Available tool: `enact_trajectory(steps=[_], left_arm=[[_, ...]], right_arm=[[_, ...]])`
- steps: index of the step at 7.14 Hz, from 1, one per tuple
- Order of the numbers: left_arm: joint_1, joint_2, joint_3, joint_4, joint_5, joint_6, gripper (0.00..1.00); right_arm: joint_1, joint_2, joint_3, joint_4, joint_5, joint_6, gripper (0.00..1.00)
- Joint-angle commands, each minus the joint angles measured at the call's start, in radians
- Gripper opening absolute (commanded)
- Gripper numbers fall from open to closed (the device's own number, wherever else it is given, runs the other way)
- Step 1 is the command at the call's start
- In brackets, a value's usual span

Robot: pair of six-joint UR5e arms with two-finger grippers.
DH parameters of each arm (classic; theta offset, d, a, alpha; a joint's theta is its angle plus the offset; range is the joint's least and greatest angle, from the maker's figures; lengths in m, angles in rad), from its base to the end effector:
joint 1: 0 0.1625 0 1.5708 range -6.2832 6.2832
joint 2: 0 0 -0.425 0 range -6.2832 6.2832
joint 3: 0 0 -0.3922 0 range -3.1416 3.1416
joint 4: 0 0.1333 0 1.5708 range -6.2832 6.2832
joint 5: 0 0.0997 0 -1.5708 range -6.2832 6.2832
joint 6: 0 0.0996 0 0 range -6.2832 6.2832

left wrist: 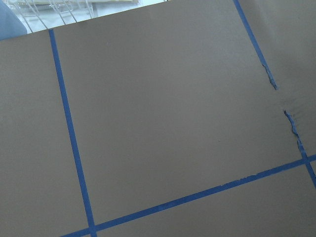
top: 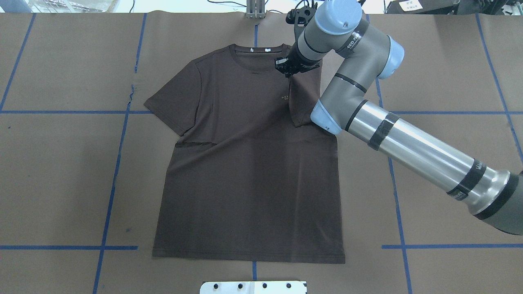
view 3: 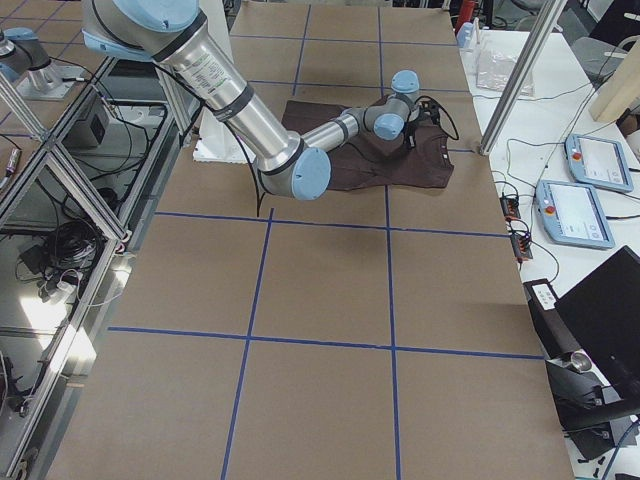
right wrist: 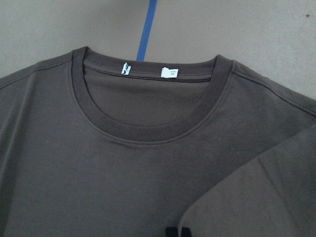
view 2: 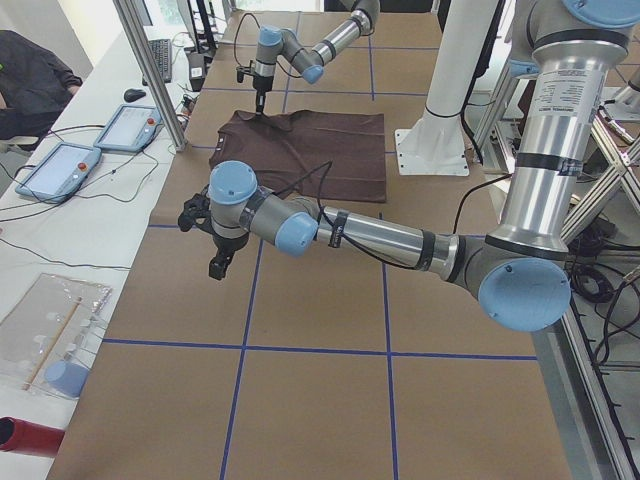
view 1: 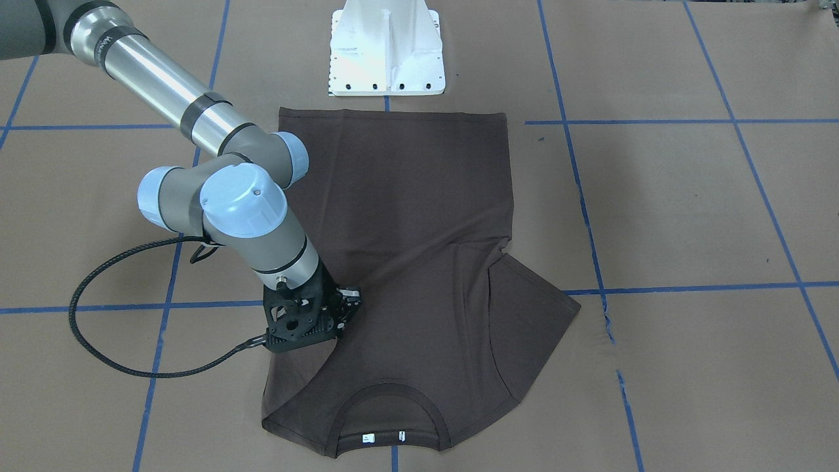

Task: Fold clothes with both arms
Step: 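Fold the grasped sleeve inward across the shirt body with the right gripper, then release the sleeve and raise the right gripper while the left arm approaches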

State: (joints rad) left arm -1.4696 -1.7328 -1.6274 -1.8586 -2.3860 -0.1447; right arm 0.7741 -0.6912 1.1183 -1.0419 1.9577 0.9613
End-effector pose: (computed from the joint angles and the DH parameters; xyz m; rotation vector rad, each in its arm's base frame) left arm -0.0027 -0.5749 0.5082 0.3762 0.8493 0.1660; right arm -0.5175 -0.6398 0.2427 0.3267 -0.9529 -0.0344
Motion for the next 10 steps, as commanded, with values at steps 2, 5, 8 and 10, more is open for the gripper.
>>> enact_trajectory(steps=[2, 5, 8, 10], left_arm=[[0.035, -0.087, 0.056, 0.001, 0.007, -0.036, 1.00], [0.327, -0.183, 0.072, -0.184, 0.245, -0.534, 1.00], [0.588, -0.234, 0.078, -0.283, 0.523, -0.959, 1.00], [0.672, -0.289, 0.171, -0.286, 0.635, -1.032, 1.00]], right_arm=[[0.020, 0.001, -0.003, -0.012, 0.013, 0.026, 1.00], [0.111, -0.043, 0.110, -0.323, 0.194, 0.020, 1.00], [0.198, -0.267, 0.354, -0.446, 0.254, -0.197, 1.00], [0.197, -0.260, 0.345, -0.441, 0.247, -0.194, 1.00]])
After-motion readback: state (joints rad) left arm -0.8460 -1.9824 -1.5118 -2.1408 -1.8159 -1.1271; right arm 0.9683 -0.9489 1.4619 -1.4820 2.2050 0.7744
